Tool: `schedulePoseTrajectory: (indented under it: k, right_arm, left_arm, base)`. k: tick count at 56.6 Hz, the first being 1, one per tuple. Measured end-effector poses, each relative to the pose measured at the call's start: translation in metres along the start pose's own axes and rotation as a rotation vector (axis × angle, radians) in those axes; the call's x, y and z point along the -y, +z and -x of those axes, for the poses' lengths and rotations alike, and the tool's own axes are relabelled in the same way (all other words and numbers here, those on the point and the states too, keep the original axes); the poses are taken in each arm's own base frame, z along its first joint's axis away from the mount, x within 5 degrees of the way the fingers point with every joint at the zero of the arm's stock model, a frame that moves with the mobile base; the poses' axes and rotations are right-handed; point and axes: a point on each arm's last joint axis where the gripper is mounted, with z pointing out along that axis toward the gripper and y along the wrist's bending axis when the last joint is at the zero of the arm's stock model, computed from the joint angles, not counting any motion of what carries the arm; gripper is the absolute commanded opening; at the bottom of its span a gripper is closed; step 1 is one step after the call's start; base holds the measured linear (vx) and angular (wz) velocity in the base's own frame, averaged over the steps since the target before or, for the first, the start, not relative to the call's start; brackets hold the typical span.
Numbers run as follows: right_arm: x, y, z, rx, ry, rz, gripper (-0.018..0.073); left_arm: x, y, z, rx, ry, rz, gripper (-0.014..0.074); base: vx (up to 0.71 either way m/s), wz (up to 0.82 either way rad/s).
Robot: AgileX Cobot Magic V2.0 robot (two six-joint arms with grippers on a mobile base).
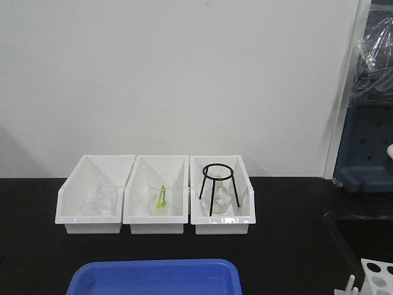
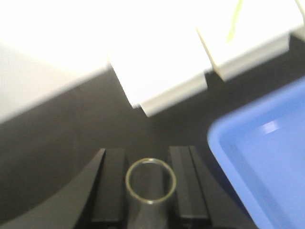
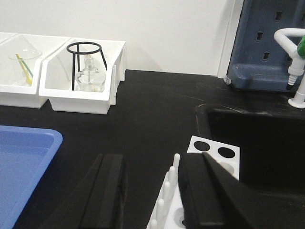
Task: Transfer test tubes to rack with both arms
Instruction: 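Bring the tube to the right gripper and close the right gripper on it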
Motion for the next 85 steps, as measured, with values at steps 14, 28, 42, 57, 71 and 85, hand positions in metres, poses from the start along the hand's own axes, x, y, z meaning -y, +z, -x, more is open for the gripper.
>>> schedulePoseTrajectory:
  k: [14, 28, 42, 57, 71, 85]
  right_arm:
    - [0.000, 0.010, -0.004, -0.069, -0.044, 0.007, 0.0358]
    - [0.002, 0.037, 0.025, -0.118, -0.118, 0.017, 0.0414]
    - [-0.009, 0.072, 0.065, -0.110, -0.206, 0.090, 0.0506]
    - [-0.090, 0.102, 0.082, -0.160, -0.405, 0.423, 0.0507]
    - [-0.145, 0.120, 0.095, -0.212, -0.488, 0.575, 0.0507]
    - [-0.179, 0.134, 0.108, -0.217, -0.555, 0.644, 0.0507]
  left_arm:
    - [-0.029, -0.011, 0.077, 0.273, -0.177, 0.066, -0.0004]
    - [-0.014, 0.006, 0.116, 0.445, -0.334, -0.084, -0.0004]
    - [0.044, 0.052, 0.111, 0.444, -0.541, -0.366, -0.0004]
    - [0.094, 0.090, 0.087, 0.334, -0.708, -0.563, -0.0004]
    - [0.115, 0.102, 0.073, 0.250, -0.869, -0.725, -0.0004]
    - [0.125, 0.097, 0.074, 0.259, -0.840, -0.852, -0.0004]
  base:
    - [0.00, 0.00]
    - [0.00, 0.00]
    - [0.00, 0.00]
    - [0.00, 0.00]
    - [0.00, 0.00]
    - [0.00, 0.00]
